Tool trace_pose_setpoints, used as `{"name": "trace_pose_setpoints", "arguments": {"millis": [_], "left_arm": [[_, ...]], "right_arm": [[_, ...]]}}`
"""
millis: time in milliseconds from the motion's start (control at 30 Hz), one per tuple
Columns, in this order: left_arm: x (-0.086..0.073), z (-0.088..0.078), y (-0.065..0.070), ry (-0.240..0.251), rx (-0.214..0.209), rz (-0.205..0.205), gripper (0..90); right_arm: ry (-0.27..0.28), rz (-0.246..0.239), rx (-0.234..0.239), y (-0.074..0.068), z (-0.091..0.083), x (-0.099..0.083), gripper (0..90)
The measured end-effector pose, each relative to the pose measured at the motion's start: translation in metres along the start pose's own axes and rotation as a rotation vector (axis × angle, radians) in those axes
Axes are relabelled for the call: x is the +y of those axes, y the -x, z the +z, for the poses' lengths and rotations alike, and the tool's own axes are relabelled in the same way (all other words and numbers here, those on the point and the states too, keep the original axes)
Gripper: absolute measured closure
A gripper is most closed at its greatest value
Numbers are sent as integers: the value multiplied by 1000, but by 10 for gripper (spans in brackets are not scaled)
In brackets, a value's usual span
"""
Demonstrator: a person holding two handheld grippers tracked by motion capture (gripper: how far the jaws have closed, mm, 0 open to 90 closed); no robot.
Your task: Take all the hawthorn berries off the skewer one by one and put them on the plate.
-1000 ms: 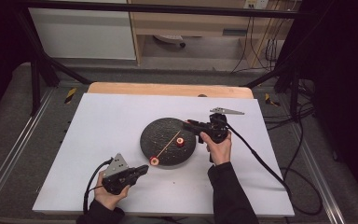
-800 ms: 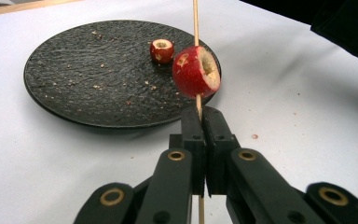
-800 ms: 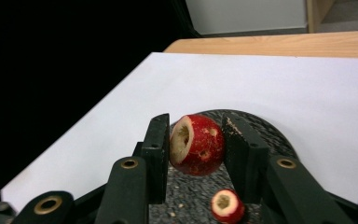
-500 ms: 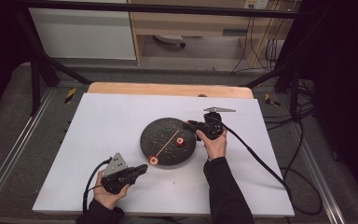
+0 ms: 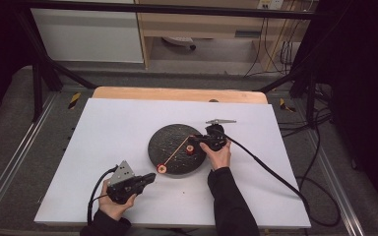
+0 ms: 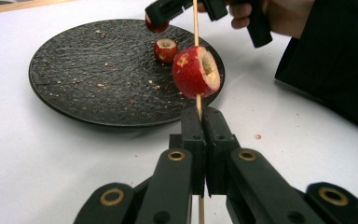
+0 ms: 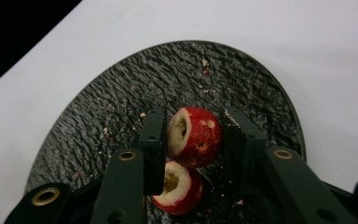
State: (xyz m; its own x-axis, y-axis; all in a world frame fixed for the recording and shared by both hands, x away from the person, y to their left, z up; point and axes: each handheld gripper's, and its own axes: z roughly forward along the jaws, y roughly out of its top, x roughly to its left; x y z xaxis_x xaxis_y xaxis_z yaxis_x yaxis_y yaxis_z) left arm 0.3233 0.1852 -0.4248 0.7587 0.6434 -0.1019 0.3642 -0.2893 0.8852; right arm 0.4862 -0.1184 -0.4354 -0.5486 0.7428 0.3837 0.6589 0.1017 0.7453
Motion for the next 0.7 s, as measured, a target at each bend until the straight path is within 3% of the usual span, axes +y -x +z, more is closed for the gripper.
{"name": "trace_pose_setpoints", "arguments": {"millis": [233, 367, 600, 700], "left_arm": [[0, 1, 0, -4, 0, 3, 882], [0, 1, 0, -4, 0, 2, 882], [0, 1, 0, -4, 3, 1, 882], [0, 0, -1, -4, 6, -2, 882]], "right_arm": [[-19, -13, -17, 2, 9, -7, 633], [-20, -20, -29, 2, 10, -8, 583], [19, -42, -28, -5, -4, -2, 500], [35, -60, -15, -12, -15, 1, 422]]}}
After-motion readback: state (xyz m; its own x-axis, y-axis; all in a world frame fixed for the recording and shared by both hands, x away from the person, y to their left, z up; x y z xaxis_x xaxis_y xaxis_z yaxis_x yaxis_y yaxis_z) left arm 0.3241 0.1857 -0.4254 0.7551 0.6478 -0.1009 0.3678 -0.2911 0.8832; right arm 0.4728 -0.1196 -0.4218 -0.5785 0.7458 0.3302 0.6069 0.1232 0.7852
